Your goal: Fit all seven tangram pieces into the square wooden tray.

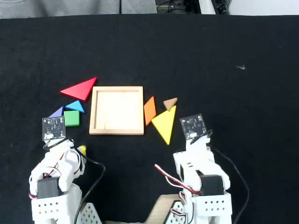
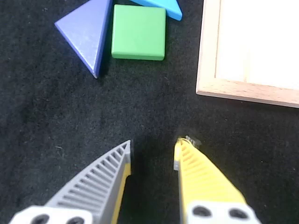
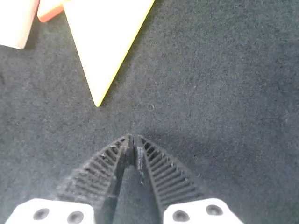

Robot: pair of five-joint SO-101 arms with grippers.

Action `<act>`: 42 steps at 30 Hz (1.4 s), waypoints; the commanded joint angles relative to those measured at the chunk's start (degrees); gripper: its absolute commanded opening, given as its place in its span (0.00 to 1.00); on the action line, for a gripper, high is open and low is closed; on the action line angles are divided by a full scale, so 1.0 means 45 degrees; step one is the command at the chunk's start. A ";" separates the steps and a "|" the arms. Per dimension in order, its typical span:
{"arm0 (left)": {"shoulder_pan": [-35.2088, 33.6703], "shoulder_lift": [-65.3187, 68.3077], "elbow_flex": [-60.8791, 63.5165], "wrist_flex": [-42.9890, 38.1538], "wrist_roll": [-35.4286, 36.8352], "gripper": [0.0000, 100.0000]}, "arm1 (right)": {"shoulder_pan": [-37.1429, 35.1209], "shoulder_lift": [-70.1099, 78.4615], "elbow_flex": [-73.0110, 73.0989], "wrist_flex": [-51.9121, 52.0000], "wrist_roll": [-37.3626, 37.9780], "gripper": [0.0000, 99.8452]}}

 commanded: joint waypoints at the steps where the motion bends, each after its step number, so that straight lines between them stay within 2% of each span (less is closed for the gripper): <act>1: 0.0029 -0.0039 0.0225 0.0078 0.0117 0.16 | -0.0059 -0.1123 -0.0010 0.0078 0.0059 0.01; 34: 0.0186 -0.0039 0.0225 0.0078 0.0098 0.16 | -0.0098 -0.1123 -0.0010 0.0078 0.0039 0.01; 37: 0.0186 -0.0078 0.0225 -0.0098 0.0117 0.16 | -0.0098 -0.1123 -0.0010 0.0078 0.0039 0.01; 42: 0.0068 -0.0078 -0.1260 -0.1895 0.0039 0.16 | -0.0117 -0.1123 -0.0010 0.0000 0.0059 0.01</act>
